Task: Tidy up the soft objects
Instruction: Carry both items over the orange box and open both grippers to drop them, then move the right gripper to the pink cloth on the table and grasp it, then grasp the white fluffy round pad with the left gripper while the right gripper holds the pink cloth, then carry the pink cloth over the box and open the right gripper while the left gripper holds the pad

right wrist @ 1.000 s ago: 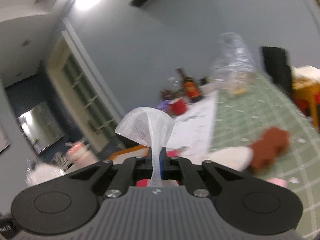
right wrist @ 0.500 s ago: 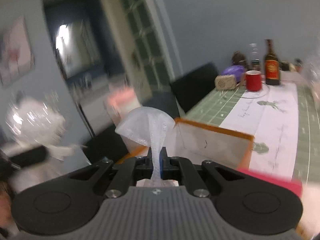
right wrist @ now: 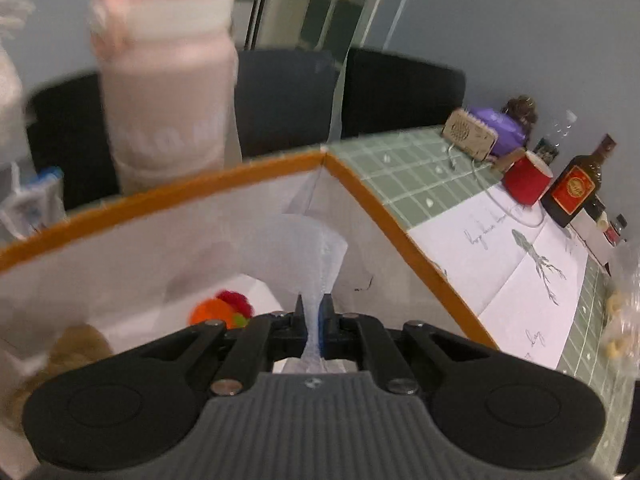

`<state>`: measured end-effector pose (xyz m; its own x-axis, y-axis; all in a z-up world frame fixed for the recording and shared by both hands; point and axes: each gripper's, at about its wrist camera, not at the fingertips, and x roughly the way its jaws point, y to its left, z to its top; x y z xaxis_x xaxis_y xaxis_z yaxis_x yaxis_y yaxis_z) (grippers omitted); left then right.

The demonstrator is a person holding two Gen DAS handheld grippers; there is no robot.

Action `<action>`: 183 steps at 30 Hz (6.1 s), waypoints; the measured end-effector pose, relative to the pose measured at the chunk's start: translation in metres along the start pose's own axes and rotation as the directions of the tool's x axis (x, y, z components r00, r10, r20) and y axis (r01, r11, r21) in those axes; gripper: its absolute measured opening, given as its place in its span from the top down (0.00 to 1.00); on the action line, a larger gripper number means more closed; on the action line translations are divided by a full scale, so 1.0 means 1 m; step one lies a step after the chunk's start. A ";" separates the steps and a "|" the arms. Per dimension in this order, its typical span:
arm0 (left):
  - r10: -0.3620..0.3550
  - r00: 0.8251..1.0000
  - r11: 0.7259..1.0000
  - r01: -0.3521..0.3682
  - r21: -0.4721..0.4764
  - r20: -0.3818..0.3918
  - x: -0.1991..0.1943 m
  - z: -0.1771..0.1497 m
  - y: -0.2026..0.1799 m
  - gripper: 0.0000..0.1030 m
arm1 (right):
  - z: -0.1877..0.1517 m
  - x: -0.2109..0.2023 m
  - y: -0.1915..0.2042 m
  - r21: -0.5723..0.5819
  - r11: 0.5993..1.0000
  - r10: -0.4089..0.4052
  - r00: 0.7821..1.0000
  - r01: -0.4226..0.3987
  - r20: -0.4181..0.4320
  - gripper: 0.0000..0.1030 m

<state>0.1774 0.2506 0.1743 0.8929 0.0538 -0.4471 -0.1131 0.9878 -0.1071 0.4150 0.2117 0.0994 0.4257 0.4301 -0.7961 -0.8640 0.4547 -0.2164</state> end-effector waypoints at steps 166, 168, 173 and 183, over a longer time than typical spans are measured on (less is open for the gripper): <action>-0.070 0.988 0.996 0.078 0.050 -0.136 0.062 -0.143 -0.252 0.36 | -0.410 -0.171 -0.097 0.726 0.635 -0.398 0.917 0.264 0.014 0.89; -0.075 0.982 0.995 0.085 0.051 -0.175 0.070 -0.146 -0.254 0.42 | -0.411 -0.171 -0.098 0.726 0.636 -0.396 0.918 0.262 0.016 0.89; 0.008 0.985 1.000 -0.005 0.018 -0.170 0.070 -0.150 -0.252 0.95 | -0.407 -0.169 -0.096 0.710 0.645 -0.408 0.913 0.284 0.006 0.89; -0.054 0.995 0.998 0.057 0.036 -0.088 0.032 -0.127 -0.245 0.95 | -0.404 -0.176 -0.094 0.714 0.645 -0.406 0.914 0.273 0.017 0.95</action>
<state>0.1783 -0.0088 0.0730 0.8560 -0.0124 -0.5167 -0.0460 0.9939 -0.1001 0.3127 -0.2225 0.0317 0.7443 0.2220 -0.6298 -0.2491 0.9673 0.0465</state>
